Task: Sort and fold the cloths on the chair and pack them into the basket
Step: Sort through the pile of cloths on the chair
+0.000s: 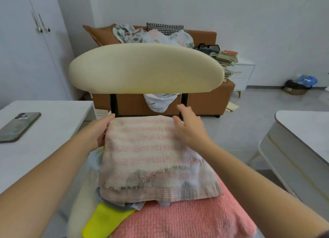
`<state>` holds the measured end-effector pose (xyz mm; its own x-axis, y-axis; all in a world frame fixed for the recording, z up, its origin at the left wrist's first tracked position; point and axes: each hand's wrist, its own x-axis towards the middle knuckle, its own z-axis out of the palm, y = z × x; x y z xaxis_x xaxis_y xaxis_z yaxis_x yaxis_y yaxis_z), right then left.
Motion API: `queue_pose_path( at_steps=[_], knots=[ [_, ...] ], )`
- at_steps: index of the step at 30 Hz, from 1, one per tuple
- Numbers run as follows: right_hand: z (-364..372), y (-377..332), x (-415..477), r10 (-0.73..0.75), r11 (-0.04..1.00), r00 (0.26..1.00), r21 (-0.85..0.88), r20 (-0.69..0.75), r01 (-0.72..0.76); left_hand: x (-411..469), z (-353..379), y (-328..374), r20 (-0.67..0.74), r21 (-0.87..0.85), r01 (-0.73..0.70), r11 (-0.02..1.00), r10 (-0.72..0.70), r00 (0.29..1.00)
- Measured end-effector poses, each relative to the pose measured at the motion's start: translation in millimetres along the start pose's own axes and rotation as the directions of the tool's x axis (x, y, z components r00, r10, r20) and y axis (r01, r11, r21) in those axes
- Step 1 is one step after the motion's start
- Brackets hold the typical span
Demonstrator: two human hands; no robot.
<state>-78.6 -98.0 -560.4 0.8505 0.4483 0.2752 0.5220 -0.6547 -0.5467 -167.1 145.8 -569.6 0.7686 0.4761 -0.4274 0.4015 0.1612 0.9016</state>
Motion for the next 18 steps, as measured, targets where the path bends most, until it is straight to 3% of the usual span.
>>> queue_pose_path(
  at_steps=[4,7,10,12,14,16,18],
  knots=[
    [27,-24,-21,-0.05,0.977,0.934,-0.179,0.355,0.12,-28,-9,-8,0.058,0.066,-0.03,0.997,0.026,0.998],
    [47,-17,-30,-0.015,0.946,0.918,-0.293,0.395,0.141,-49,-17,-15,0.077,0.196,-0.08,0.977,0.066,0.995],
    [46,-19,-30,-0.016,0.947,0.923,-0.291,0.384,0.137,-71,-20,-16,0.099,0.286,-0.121,0.95,0.097,0.99],
    [37,-22,-32,-0.017,0.973,0.924,-0.207,0.383,0.103,-89,-16,-8,0.107,0.242,-0.169,0.955,0.147,0.983],
    [25,-23,-37,-0.015,1.0,0.937,0.022,0.348,0.008,-105,-7,5,0.097,0.181,-0.247,0.952,0.233,0.968],
    [16,-23,-47,-0.008,0.954,0.951,0.286,0.309,-0.085,-119,6,19,0.111,0.137,-0.346,0.928,0.333,0.937],
    [9,-24,-57,-0.004,0.887,0.964,0.446,0.267,-0.12,-127,27,29,0.152,0.109,-0.426,0.898,0.408,0.9]
  ],
)
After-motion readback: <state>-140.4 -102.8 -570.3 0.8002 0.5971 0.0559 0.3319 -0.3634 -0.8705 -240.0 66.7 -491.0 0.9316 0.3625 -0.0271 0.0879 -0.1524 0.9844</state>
